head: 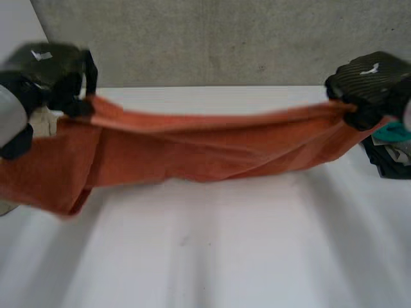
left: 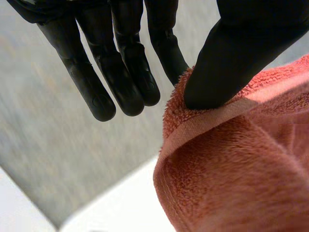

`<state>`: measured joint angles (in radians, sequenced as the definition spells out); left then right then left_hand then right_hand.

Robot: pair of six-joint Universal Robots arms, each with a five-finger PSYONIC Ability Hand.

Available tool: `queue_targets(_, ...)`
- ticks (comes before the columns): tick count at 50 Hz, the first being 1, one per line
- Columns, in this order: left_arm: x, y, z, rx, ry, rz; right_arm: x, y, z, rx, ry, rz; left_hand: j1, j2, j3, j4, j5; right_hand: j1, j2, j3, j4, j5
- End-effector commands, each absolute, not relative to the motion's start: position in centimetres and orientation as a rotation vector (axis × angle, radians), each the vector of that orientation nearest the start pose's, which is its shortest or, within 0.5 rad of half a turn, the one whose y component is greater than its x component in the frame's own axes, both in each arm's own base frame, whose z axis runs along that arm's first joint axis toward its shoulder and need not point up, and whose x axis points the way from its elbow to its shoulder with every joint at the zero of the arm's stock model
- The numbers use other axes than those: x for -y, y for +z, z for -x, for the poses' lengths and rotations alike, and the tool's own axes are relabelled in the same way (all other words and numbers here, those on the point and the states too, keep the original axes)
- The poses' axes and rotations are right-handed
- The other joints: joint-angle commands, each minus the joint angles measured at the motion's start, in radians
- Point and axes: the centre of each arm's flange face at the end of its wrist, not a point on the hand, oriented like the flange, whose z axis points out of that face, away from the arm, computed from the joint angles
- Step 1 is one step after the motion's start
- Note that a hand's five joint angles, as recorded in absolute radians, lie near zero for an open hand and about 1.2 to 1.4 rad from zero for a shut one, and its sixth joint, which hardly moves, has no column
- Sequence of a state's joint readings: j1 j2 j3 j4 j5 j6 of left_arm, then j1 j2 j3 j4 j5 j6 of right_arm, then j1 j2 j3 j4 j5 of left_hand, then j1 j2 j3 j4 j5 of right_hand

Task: Fold the laundry.

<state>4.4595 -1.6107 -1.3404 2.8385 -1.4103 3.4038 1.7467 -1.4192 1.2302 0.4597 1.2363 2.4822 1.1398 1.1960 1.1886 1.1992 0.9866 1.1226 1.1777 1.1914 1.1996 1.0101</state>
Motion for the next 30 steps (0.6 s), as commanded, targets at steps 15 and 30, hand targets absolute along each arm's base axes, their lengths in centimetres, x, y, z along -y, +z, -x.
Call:
queue_targets(15,39.9,38.7,24.3,-1.372,-2.798,-0.491,39.3,37.3,-27.9,-1.366,-2.765,0.565,0.256,0.200,0.208,0.197,0.235,0.274,0.219,0.205,0.197,0.212)
queue_targets(30,35.8,37.0,22.6,-1.732,-2.622,-0.613,37.9,35.4,-27.2,-1.546,-2.566,0.752,0.256,0.200,0.208,0.197,0.235,0.274,0.219,0.205,0.197,0.212)
